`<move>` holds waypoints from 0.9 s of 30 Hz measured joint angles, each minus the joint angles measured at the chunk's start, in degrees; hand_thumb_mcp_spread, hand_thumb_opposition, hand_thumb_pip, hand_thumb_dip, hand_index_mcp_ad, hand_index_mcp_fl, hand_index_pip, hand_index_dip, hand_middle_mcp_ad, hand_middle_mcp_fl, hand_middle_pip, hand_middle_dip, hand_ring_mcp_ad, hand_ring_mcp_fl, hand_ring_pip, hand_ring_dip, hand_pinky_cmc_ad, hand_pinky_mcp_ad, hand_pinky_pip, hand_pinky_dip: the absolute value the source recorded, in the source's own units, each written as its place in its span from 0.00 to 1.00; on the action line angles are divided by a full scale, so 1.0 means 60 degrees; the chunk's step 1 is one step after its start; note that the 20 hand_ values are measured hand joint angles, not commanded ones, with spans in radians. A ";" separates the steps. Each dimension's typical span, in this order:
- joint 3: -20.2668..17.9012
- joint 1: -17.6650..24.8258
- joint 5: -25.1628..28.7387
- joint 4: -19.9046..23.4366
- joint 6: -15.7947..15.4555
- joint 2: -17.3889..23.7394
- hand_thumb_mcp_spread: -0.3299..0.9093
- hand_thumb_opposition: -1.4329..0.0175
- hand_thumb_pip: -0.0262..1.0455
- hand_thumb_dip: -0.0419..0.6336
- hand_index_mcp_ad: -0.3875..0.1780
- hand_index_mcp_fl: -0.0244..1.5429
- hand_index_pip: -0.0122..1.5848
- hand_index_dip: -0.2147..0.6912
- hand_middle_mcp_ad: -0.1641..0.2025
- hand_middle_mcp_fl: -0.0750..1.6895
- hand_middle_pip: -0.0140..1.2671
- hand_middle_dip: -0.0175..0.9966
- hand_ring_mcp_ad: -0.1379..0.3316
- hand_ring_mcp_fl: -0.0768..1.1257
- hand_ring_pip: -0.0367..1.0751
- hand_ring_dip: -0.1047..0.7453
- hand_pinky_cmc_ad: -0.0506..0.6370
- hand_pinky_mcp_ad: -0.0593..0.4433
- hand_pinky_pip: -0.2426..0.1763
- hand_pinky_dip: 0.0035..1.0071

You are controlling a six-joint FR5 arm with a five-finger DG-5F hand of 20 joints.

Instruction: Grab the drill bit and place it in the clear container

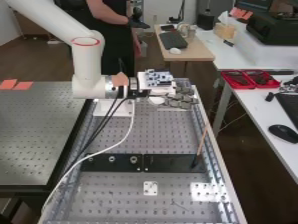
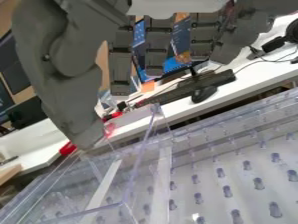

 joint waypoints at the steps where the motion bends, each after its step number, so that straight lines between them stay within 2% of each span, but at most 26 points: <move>1: -0.0013 -0.0002 -0.0001 0.0020 0.0000 0.0011 0.56 0.40 0.61 0.44 0.41 0.16 0.39 0.26 0.45 0.11 0.11 0.15 0.71 0.07 0.11 0.09 0.48 0.39 0.35 0.22; 10: -0.0147 -0.0141 0.0061 0.0116 -0.0019 0.0345 0.56 0.41 0.62 0.43 0.42 0.15 0.38 0.25 0.46 0.09 0.11 0.16 0.71 0.07 0.11 0.09 0.48 0.39 0.35 0.24; 22: -0.0643 -0.0827 0.0525 0.0263 -0.0219 0.1712 0.55 0.42 0.62 0.43 0.44 0.16 0.35 0.25 0.46 0.10 0.11 0.16 0.71 0.06 0.11 0.09 0.48 0.39 0.35 0.25; 27: -0.1019 -0.0986 0.0886 0.0263 -0.0246 0.2430 0.55 0.42 0.60 0.44 0.44 0.18 0.33 0.25 0.46 0.10 0.11 0.15 0.71 0.06 0.11 0.09 0.46 0.39 0.35 0.26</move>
